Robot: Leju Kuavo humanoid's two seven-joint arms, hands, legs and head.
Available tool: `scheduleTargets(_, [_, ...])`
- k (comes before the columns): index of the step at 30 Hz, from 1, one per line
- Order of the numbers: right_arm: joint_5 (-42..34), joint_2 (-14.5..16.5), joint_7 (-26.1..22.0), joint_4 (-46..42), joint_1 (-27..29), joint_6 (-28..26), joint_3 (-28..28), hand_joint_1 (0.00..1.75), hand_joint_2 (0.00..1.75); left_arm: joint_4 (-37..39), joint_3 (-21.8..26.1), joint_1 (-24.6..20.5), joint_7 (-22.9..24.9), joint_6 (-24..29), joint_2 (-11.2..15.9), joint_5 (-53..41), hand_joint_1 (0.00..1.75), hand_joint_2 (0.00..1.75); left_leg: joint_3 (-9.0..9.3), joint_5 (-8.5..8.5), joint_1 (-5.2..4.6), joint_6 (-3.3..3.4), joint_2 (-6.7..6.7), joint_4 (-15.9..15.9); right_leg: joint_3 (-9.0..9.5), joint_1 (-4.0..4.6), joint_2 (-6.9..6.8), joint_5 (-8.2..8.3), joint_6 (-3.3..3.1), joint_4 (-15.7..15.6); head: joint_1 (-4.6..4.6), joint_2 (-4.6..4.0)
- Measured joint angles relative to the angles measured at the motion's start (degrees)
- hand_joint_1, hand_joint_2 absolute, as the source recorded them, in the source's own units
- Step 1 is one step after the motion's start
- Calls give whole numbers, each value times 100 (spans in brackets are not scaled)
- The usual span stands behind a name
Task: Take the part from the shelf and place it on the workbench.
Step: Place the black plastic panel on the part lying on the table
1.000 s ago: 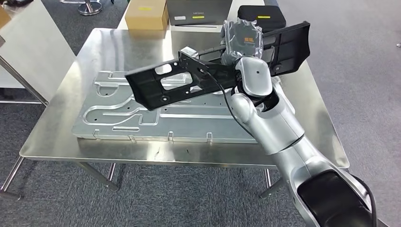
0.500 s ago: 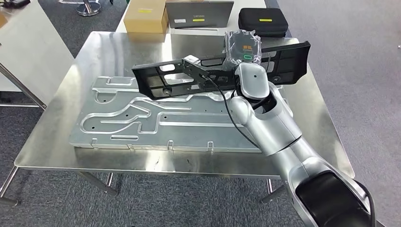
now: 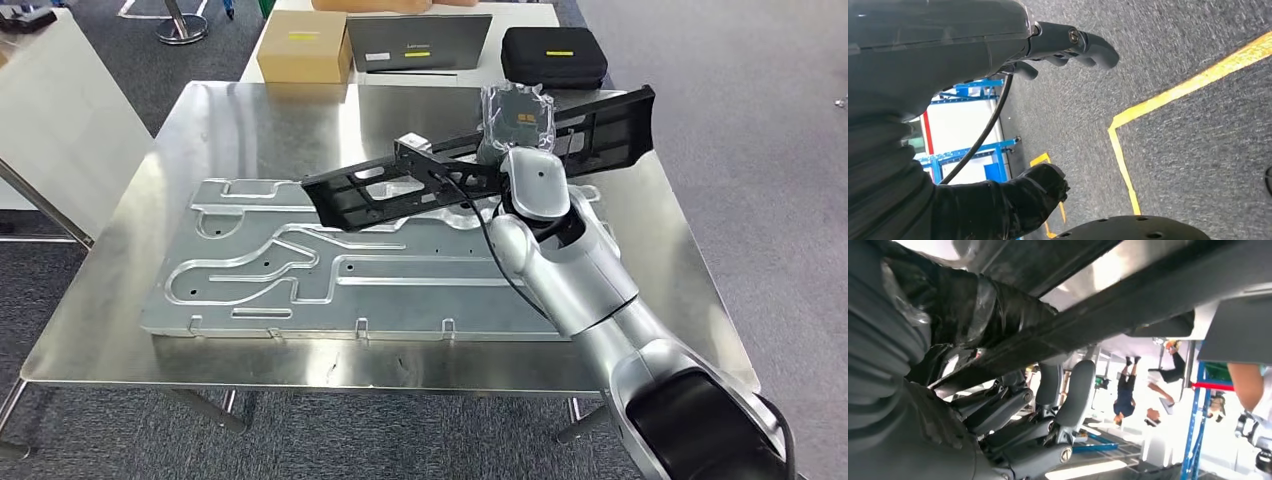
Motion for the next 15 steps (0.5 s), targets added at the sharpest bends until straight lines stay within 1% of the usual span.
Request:
scheduleTargets(2, [-1, -10, 2, 2, -5, 1, 0, 175, 175, 0, 10, 2, 1, 0, -3, -3, 0, 175, 29, -10, 10, 66, 0, -32, -49, -17, -13, -87, 49, 120, 2, 0])
scheduleTargets(3, [0, -16, 6, 2, -10, 3, 0, 175, 175, 0, 15, 1, -1, 0, -5, -9, 0, 175, 52, -19, 18, 98, 2, -45, -160, -24, -22, -198, 74, 344, 2, 0])
scheduleTargets(4, [1, -22, 10, 3, -7, 12, 0, 175, 175, 0, 19, 1, -4, 1, -5, -17, 0, 175, 74, -36, 15, 124, 5, -49, -339, -30, -35, -341, 96, 685, 3, -1])
scheduleTargets(5, [2, -28, 14, 3, 5, 25, 0, 175, 175, 0, 22, -1, -8, 4, -4, -26, 0, 175, 94, -56, 9, 146, 7, -49, -565, -31, -43, -484, 111, 1087, 2, -1])
scheduleTargets(6, [3, -35, 17, 4, 28, 40, 0, 175, 175, 0, 25, -1, -14, 9, -4, -33, 0, 175, 117, -77, 0, 164, 7, -49, -789, -32, -46, -576, 115, 1451, 2, -1])
scheduleTargets(7, [4, -43, 20, 4, 56, 60, 0, 175, 175, 0, 28, 1, -19, 14, -3, -37, 0, 175, 145, -100, -11, 173, 3, -48, -934, -29, -47, -559, 104, 1634, 2, -1])
scheduleTargets(8, [4, -51, 24, 4, 78, 78, 0, 175, 175, 0, 32, 3, -26, 20, -3, -37, 0, 175, 178, -124, -21, 178, -4, -48, -968, -22, -47, -424, 76, 1588, 2, -1])
scheduleTargets(9, [4, -58, 28, 3, 90, 91, 0, 175, 175, 0, 37, 4, -33, 26, -3, -34, 0, 175, 217, -149, -30, 180, -12, -48, -886, -5, -46, -194, 37, 1313, 2, -1])
scheduleTargets(10, [7, -62, 31, 2, 94, 102, 0, 175, 175, 0, 41, 5, -41, 33, -6, -26, 0, 175, 254, -176, -34, 177, -17, -51, -728, 24, -47, 62, -14, 888, 2, -1])
scheduleTargets(11, [11, -64, 33, 0, 91, 111, 0, 175, 175, 0, 44, 5, -50, 42, -10, -15, 0, 175, 282, -197, -34, 171, -17, -61, -566, 60, -50, 244, -67, 507, 1, -1])
scheduleTargets(12, [16, -64, 33, -1, 87, 126, 0, 175, 175, 0, 46, 2, -57, 49, -15, -2, 0, 175, 292, -207, -30, 155, -16, -70, -435, 100, -53, 356, -114, 205, 1, -1])
scheduleTargets(13, [21, -62, 33, -4, 87, 147, 0, 175, 175, 0, 47, -2, -66, 56, -19, 13, 0, 175, 289, -209, -23, 135, -13, -79, -364, 135, -56, 388, -152, 39, 3, -1])
scheduleTargets(14, [24, -60, 33, -8, 93, 174, 0, 175, 175, 1, 48, -3, -83, 58, -22, 31, 0, 175, 284, -203, -18, 114, -8, -97, -339, 157, -57, 370, -175, -7, 7, -1])
scheduleTargets(15, [26, -58, 35, -12, 109, 200, 0, 175, 175, 1, 49, -4, -108, 53, -21, 55, 0, 175, 283, -197, -22, 100, -7, -102, -317, 158, -57, 387, -174, -68, 10, -1])
